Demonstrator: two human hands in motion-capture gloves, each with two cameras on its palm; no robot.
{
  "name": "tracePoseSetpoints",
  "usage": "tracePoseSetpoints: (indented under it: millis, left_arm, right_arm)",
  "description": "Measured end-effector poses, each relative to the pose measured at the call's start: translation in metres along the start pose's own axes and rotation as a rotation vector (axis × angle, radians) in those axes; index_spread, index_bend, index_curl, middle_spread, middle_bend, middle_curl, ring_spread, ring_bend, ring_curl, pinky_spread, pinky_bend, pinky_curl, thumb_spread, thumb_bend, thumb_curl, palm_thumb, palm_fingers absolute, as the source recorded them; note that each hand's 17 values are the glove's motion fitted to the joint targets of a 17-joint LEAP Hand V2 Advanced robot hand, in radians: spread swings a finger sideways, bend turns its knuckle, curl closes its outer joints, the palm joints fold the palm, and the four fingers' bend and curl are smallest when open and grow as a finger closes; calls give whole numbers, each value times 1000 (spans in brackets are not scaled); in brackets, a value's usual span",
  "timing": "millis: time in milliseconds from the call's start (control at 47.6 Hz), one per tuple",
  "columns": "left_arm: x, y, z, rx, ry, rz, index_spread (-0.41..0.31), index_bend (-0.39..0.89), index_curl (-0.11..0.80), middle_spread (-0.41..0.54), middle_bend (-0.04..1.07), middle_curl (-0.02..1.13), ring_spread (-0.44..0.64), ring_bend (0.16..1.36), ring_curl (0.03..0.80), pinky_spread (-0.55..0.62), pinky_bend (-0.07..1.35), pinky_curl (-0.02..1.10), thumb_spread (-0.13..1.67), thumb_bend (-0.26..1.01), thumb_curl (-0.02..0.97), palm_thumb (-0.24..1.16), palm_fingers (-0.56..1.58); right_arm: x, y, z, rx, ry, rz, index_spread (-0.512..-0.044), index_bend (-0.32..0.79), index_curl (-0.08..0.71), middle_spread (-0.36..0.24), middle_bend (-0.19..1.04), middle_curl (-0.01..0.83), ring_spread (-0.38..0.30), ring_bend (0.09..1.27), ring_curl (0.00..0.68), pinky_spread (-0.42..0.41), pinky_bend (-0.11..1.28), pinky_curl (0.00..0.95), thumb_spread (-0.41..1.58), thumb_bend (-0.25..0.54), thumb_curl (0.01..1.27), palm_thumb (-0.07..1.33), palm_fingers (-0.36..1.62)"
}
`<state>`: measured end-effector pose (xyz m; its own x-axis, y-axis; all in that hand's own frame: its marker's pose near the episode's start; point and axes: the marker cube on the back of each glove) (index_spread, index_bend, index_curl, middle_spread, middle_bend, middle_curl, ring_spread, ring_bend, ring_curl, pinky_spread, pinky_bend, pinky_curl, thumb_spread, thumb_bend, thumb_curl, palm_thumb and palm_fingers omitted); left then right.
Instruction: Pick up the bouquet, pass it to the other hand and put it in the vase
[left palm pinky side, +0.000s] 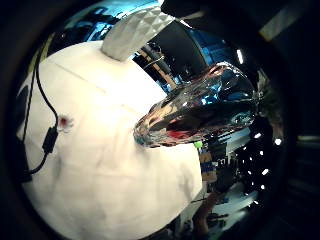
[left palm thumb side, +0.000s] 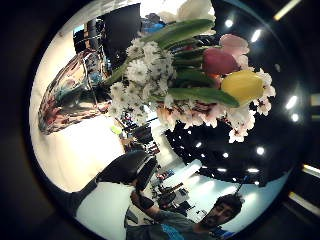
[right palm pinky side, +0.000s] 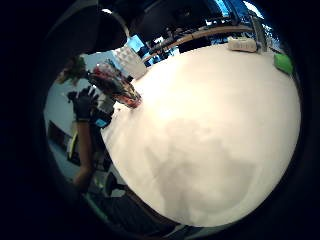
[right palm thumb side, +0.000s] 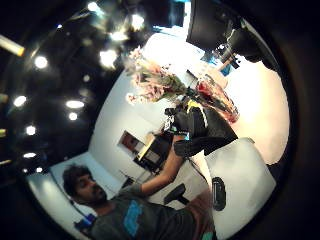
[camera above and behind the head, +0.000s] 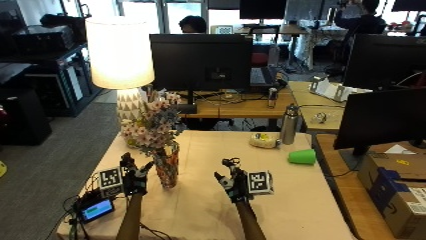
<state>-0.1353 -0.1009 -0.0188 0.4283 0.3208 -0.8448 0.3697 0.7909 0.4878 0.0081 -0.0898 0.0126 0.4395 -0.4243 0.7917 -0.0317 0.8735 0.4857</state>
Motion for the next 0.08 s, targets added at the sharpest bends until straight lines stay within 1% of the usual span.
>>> tracePoseSetpoints:
  millis: [21,42,84]
  left_arm:
    - [0,4,0,1,5,-91,220,59,16,335,197,327,469,723,266,504,675,339,730,-40,331,234,-107]
    - [0,6,0,3,9,-144,220,59,16,335,197,327,469,723,266,504,675,339,730,-40,331,234,-107]
    - [-1,7,0,7,10,-173,220,59,16,335,197,327,469,724,265,504,675,339,730,-40,331,234,-107]
  right_arm:
    - [1,0,-1,2,9,-4,-288,129,310,-145,293,464,-128,369,418,318,177,316,1040,-22,481,768,883]
    - [1,0,-1,3,15,-6,-288,129,310,-145,293,464,-128,369,418,318,177,316,1040,-22,481,768,883]
    - [1,1,-1,3,17,-2,-289,127,309,-145,294,464,-128,369,418,318,178,316,1040,-22,480,768,882]
